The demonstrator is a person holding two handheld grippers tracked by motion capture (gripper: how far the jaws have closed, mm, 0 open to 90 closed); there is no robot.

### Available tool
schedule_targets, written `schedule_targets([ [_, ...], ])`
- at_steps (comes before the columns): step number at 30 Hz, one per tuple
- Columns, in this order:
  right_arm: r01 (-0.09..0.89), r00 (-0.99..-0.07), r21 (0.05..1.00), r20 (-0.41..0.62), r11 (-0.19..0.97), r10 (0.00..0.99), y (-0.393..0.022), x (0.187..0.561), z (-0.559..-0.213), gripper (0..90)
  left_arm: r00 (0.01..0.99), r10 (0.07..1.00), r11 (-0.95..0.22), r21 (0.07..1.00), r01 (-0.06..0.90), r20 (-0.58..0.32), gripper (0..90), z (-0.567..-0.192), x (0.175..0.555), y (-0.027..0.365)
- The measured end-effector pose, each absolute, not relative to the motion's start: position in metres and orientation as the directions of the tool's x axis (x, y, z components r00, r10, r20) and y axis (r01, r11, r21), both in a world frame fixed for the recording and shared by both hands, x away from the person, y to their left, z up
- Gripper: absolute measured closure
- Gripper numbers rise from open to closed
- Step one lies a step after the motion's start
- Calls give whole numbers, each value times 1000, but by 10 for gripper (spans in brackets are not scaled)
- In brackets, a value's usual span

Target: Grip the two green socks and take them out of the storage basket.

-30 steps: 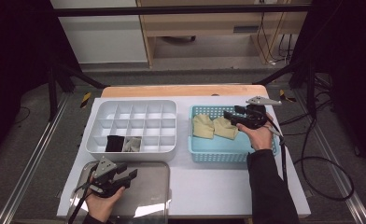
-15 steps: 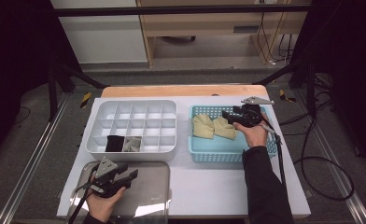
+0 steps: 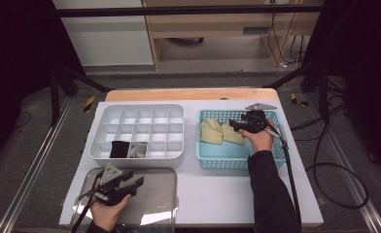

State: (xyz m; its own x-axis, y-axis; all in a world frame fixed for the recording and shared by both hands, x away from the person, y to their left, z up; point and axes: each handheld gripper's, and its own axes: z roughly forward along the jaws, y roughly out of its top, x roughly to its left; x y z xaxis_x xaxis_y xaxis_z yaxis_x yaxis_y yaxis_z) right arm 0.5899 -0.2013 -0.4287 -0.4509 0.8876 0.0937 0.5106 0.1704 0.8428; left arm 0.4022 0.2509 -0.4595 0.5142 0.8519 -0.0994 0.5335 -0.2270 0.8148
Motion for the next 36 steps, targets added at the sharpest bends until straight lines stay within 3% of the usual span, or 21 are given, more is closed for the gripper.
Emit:
schedule_targets([
  [21, 589, -427, 773, 50, 236, 903, -200, 600, -457, 398, 509, 855, -226, 810, 541, -102, 487, -463, 403, 252],
  [36, 648, -417, 724, 74, 239, 906, -200, 601, -465, 383, 509, 855, -229, 805, 547, -102, 491, -465, 404, 251],
])
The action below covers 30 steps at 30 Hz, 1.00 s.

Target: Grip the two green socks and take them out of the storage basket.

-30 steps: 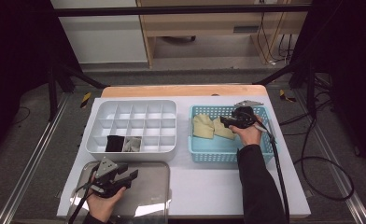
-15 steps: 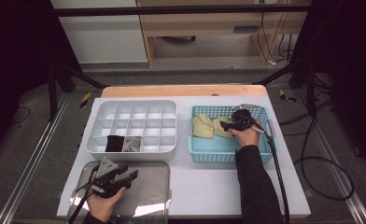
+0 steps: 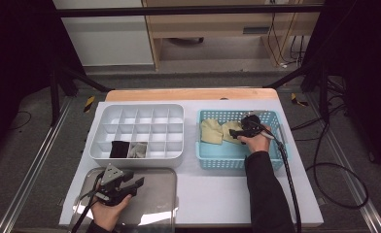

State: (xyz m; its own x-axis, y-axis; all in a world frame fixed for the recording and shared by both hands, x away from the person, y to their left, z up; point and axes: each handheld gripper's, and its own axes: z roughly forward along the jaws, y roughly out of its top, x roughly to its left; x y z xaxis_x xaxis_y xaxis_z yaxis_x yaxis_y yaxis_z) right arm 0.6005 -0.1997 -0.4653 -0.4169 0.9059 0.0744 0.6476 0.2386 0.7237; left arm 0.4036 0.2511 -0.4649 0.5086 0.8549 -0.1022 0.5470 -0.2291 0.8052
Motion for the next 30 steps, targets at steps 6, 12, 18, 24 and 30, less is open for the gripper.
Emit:
schedule_targets([
  [6, 657, -409, 714, 69, 241, 910, -199, 601, -467, 364, 506, 856, -226, 806, 547, -104, 493, -465, 404, 251],
  [12, 678, -393, 692, 55, 249, 918, -198, 600, -469, 406, 505, 856, -225, 804, 550, -106, 497, -466, 404, 251],
  [18, 673, -390, 686, 11, 277, 921, -197, 599, -469, 540, 504, 857, -224, 803, 552, -107, 507, -466, 404, 251],
  [24, 676, -382, 678, -12, 288, 924, -197, 598, -469, 697, 505, 856, -222, 803, 554, -112, 514, -466, 404, 251],
  [30, 694, -371, 670, 18, 264, 929, -196, 597, -466, 826, 504, 856, -217, 804, 554, -117, 520, -466, 404, 251],
])
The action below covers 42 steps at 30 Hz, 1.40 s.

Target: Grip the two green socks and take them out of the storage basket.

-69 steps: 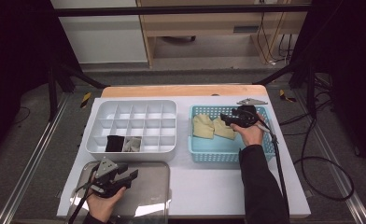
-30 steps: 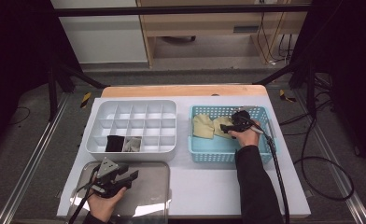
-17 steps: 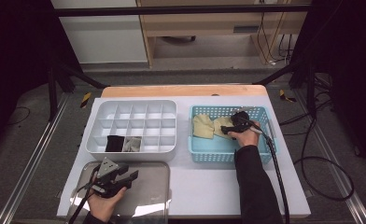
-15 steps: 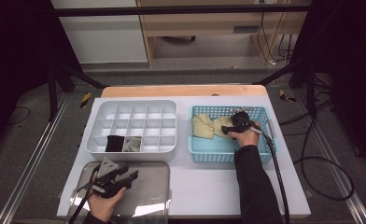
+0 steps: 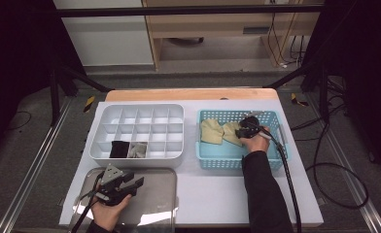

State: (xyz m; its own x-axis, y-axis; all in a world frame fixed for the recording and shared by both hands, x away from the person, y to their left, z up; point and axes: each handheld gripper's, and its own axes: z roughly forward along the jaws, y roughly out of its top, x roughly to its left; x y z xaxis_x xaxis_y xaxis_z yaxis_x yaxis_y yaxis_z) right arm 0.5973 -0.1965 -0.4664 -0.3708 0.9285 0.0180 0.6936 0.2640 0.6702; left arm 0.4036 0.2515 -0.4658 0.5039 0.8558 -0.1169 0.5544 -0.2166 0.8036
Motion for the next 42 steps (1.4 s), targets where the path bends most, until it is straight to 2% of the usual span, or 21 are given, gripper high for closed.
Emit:
schedule_targets([
  [4, 709, -370, 668, 81, 225, 925, -199, 596, -463, 838, 503, 856, -213, 805, 554, -120, 523, -466, 404, 252],
  [15, 641, -409, 754, 177, 144, 895, -202, 589, -441, 840, 505, 854, -208, 806, 554, -127, 525, -465, 403, 252],
  [32, 488, -533, 865, 190, 117, 824, -199, 553, -399, 839, 510, 850, -206, 808, 552, -132, 526, -465, 402, 250],
  [42, 420, -596, 904, 206, 84, 776, -203, 523, -391, 839, 515, 846, -208, 808, 552, -134, 526, -465, 402, 250],
])
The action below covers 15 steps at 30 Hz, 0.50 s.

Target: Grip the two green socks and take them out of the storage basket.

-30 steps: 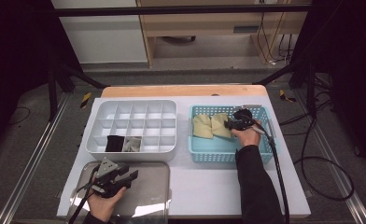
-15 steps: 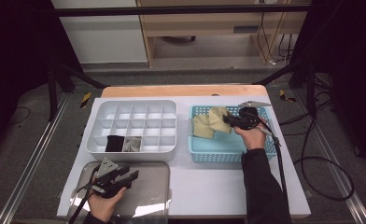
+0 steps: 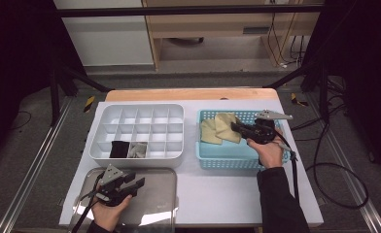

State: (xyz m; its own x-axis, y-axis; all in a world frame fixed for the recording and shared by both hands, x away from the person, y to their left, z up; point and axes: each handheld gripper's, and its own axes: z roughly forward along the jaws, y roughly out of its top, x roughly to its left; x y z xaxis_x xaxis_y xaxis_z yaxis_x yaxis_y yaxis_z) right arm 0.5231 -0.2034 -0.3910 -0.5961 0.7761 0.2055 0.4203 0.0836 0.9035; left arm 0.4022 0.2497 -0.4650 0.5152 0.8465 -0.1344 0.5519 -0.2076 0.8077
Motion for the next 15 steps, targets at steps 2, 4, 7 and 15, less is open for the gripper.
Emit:
schedule_targets([
  [2, 406, -617, 911, 210, 78, 758, -204, 515, -389, 838, 515, 846, -208, 806, 554, -135, 525, -465, 402, 250],
  [4, 393, -636, 916, 208, 79, 743, -204, 508, -388, 838, 515, 846, -207, 805, 555, -138, 524, -466, 402, 249],
  [7, 373, -662, 925, 210, 73, 719, -204, 496, -386, 839, 517, 845, -210, 805, 555, -136, 523, -466, 402, 249],
  [15, 324, -726, 943, 196, 76, 660, -204, 463, -382, 838, 518, 844, -209, 805, 555, -138, 522, -465, 402, 249],
])
